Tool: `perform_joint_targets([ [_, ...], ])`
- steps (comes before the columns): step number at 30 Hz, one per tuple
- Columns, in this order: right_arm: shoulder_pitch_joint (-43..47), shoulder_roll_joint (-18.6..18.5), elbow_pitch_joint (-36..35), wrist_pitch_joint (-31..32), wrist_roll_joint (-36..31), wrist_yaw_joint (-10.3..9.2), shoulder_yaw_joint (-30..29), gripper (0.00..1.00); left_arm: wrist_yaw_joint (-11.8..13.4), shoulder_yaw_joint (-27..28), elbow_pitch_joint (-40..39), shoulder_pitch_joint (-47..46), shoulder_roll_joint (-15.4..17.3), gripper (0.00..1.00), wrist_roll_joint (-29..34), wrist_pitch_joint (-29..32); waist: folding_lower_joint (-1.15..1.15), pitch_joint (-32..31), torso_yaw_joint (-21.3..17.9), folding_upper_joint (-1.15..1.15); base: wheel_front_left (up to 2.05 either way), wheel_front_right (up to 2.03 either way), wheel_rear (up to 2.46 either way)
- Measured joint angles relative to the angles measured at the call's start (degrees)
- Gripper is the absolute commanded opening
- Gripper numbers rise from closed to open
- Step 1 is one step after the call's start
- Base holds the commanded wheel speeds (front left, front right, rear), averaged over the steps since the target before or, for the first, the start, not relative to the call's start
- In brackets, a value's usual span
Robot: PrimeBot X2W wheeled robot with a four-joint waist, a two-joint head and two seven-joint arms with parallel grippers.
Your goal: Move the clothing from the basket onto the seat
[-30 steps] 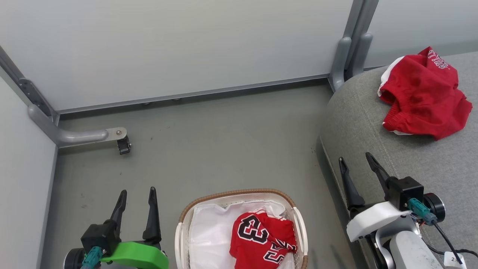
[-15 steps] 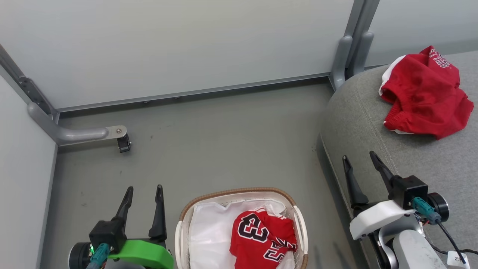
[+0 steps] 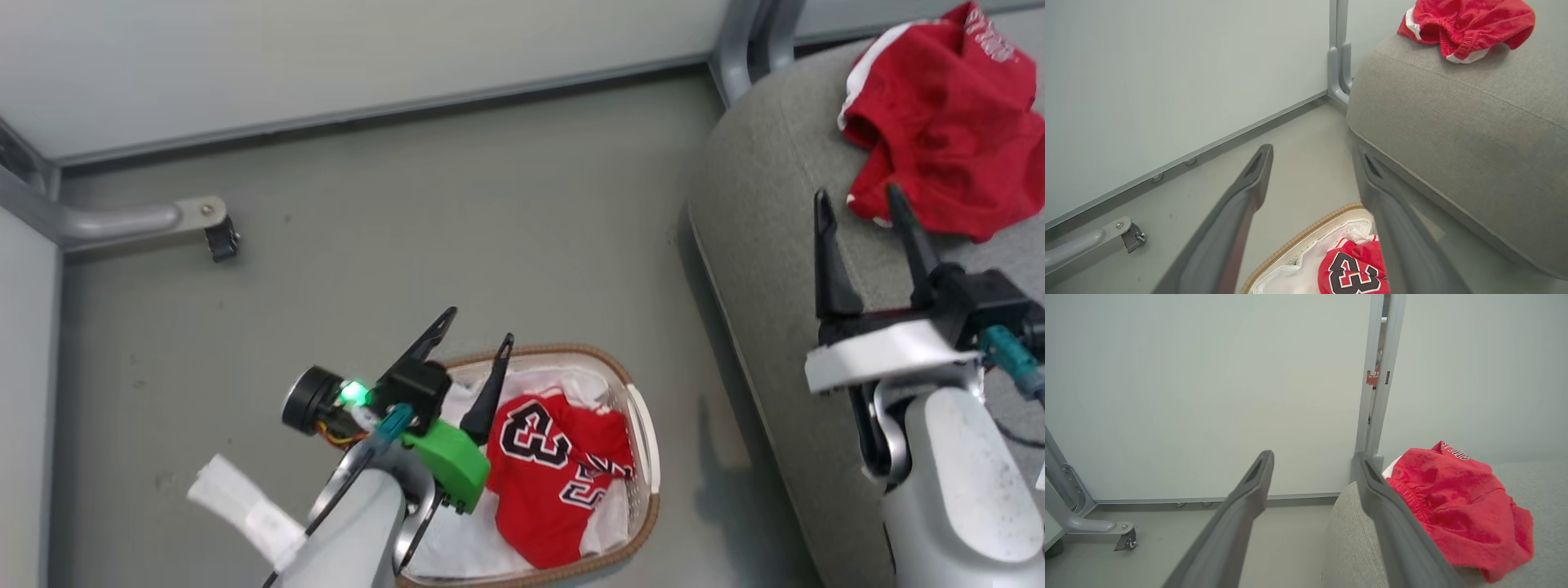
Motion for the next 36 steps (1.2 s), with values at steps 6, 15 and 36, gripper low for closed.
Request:
perform_joint_targets([
  [6,-4.75,0.01,-3.36,0.00,0.42,0.01,0.15,1.00,-0.05,-8.57,12.32,-8.55,0.03,1.00,-0.37,1.46,0.00,6.61,-2.16,0.00,0.00,0.00,0.00],
  [15,-9.44,-0.05,-7.49,0.00,4.04,0.00,1.71,1.00,-0.08,-21.80,27.66,-18.91,2.01,1.00,-0.77,2.53,0.01,17.03,-6.75,0.00,0.00,0.00,0.00],
  [36,-13.61,-0.07,-11.17,0.00,9.90,0.00,6.58,1.00,-0.08,-39.35,41.38,-33.64,6.37,1.00,-1.00,5.30,0.01,35.77,-19.16,0.00,0.00,0.00,0.00],
])
